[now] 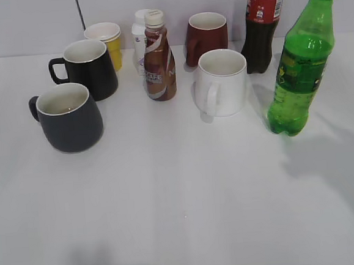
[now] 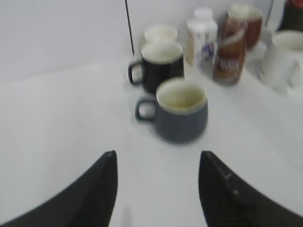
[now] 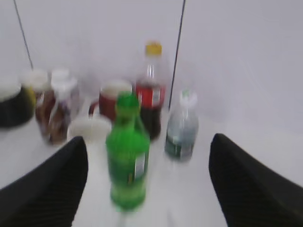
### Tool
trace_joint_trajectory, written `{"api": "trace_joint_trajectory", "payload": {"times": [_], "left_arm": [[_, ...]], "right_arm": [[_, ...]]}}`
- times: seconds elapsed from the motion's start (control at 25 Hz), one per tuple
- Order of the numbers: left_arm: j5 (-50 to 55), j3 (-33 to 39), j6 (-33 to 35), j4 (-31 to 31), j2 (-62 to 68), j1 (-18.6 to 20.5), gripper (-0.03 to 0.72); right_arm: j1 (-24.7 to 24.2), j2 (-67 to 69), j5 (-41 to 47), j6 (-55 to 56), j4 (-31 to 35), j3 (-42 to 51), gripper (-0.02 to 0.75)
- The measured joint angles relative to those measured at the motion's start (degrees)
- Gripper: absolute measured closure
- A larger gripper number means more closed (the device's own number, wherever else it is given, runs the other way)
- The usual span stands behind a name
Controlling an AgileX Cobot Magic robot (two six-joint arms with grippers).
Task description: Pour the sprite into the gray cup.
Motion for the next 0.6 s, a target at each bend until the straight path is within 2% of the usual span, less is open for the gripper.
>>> {"api": "trace_joint_trajectory", "payload": {"times": [0.24,0.36,0.48,0.6], "left_arm": [[19.03,0.00,-5.88,3.29,-11.94,0.00,0.261],[26.21,0.00,-8.69,5.50,-16.88,0.00,0.260],[28.20,0.00,-9.11,6.07,-20.83,0.00,0.260],[28.17,0.00,-9.18,6.25,-21.27,0.00,0.260]], "right_arm": [[0.00,-16.34,33.28,-0.19,3.17,0.06,0.141],[0.00,-23.03,46.06,-0.26,3.49,1.10,0.141],[0.00,-28.96,53.56,-0.63,3.31,4.04,0.141],[0.00,-34.13,55.03,-1.04,3.10,9.20,0.142]]}}
